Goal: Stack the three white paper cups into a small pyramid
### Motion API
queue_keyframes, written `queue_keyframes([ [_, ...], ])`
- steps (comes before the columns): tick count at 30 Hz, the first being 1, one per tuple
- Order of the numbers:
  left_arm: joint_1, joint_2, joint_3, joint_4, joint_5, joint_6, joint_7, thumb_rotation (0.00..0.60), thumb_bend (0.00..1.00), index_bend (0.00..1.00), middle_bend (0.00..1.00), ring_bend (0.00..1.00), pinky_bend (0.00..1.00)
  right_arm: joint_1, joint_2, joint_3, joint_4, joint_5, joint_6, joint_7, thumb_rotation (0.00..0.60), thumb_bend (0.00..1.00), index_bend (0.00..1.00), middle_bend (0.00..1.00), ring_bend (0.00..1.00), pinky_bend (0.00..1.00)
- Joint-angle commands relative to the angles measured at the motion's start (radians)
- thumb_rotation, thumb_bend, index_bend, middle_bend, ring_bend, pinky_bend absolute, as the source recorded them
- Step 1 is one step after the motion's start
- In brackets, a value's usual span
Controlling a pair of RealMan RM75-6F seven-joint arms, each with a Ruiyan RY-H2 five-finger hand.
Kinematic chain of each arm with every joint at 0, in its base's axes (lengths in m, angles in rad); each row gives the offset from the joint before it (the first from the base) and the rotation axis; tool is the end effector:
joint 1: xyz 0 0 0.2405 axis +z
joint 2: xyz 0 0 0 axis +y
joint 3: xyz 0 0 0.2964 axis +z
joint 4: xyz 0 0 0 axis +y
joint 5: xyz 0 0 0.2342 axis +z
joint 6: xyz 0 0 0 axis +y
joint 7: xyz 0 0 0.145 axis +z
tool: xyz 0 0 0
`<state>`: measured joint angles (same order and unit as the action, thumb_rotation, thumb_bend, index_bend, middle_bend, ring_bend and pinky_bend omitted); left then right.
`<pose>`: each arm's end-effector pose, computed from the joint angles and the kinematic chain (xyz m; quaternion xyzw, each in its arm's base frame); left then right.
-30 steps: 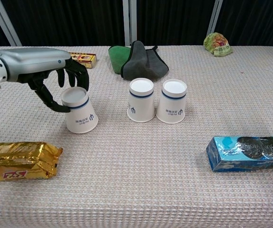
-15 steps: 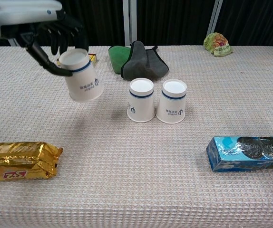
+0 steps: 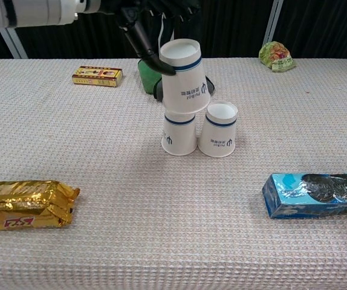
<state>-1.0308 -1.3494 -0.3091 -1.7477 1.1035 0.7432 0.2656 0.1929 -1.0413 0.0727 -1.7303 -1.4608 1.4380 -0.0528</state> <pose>-0.0131 0.3874 0.0088 -0.8128 -0.3044 -0.4302 0.2481 -0.3191 -0.2262 0.1692 0.6136 -0.3668 0.4054 0.5698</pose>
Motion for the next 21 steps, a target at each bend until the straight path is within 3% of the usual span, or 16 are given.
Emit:
queue_keyframes([
  [1,-0.065,-0.042,-0.014,0.041,-0.082,-0.026,0.054,0.6,0.28,0.48,0.51,0.5,0.49,-0.007,-0.003,-0.004,0.009,0.001,-0.002,0.01,0.6,0.31,0.04,0.18,0.14,0.1],
  [12,-0.219,-0.106,0.012,0.117,-0.307,-0.028,0.185,0.6,0.28,0.48,0.51,0.49,0.49,-0.024,-0.012,-0.004,0.041,-0.006,0.003,0.045,0.6,0.31,0.04,0.18,0.14,0.1],
  [21,-0.268,-0.096,0.055,0.118,-0.402,0.003,0.24,0.6,0.28,0.48,0.51,0.49,0.49,-0.035,-0.014,-0.001,0.055,-0.01,0.009,0.063,0.6,0.31,0.04,0.18,0.14,0.1],
])
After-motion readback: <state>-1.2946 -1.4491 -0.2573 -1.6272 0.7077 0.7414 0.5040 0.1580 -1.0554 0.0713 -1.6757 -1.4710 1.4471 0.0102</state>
